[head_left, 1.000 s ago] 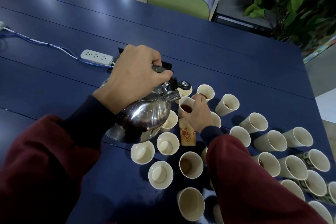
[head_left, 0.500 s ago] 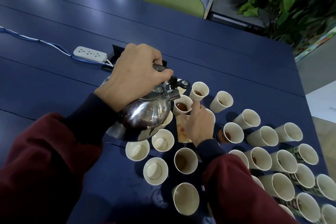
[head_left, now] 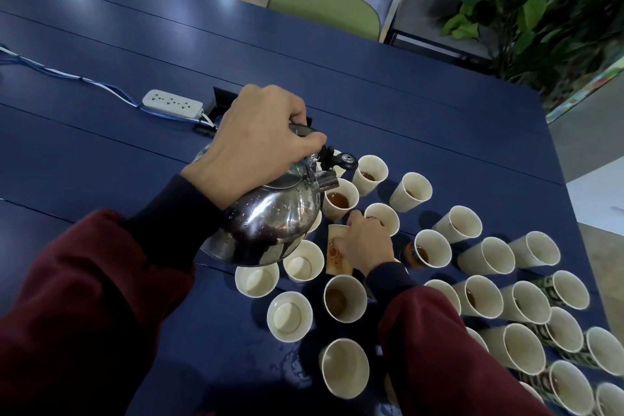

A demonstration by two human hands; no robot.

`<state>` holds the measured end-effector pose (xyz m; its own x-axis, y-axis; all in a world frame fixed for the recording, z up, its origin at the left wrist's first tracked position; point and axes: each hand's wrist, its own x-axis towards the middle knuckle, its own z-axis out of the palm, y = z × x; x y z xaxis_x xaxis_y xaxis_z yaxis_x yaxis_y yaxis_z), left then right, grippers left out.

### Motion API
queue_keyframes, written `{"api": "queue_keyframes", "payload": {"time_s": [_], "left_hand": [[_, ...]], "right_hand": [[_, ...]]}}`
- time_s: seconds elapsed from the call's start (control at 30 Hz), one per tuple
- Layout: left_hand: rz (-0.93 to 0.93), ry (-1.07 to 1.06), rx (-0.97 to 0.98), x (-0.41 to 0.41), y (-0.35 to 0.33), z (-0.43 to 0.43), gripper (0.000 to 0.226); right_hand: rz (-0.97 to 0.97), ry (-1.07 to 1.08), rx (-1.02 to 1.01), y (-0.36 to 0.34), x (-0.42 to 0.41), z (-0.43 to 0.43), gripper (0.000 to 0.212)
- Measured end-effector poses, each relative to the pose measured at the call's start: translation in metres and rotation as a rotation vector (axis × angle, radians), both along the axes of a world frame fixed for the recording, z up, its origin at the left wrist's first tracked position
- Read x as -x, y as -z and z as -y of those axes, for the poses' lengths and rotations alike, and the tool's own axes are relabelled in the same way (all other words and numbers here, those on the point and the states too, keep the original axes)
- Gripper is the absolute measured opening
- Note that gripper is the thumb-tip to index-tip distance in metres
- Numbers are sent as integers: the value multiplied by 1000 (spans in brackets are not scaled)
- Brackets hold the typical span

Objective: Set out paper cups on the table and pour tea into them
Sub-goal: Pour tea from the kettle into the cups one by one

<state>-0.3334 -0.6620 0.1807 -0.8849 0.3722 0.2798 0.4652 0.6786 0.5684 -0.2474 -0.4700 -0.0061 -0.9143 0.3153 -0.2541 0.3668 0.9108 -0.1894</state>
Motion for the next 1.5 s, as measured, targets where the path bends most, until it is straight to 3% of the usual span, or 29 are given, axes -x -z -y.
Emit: {"api": "queue_keyframes", "payload": {"time_s": [0.3, 0.47, 0.7, 0.8, 0.9, 0.97, 1.07, 1.5], "left_hand": [[2, -1, 9, -3, 0, 0, 35], [25, 17, -9, -10, -3, -3, 32], [42, 32, -27, -19, -6, 0, 32], [36, 42, -21, -23, -8, 0, 32], [37, 52, 16, -27, -11, -2, 30], [35, 74, 35, -30, -11, -3, 28], [26, 113, 76, -33, -9, -4, 25], [-31, 172, 221, -58, -9, -11, 29]], "right_hand": [[25, 15, 99, -11, -16, 3, 71], [-25, 34, 211, -2, -17, -1, 47], [-280, 105, 367, -22, -39, -2, 39], [-422, 152, 501, -36, -47, 3, 51], [-478, 128, 622, -43, -50, 7, 75], [-519, 65, 578, -44, -51, 9, 83], [-577, 28, 503, -46, -51, 13, 77], [-634, -4, 522, -45, -62, 22, 74]]}}
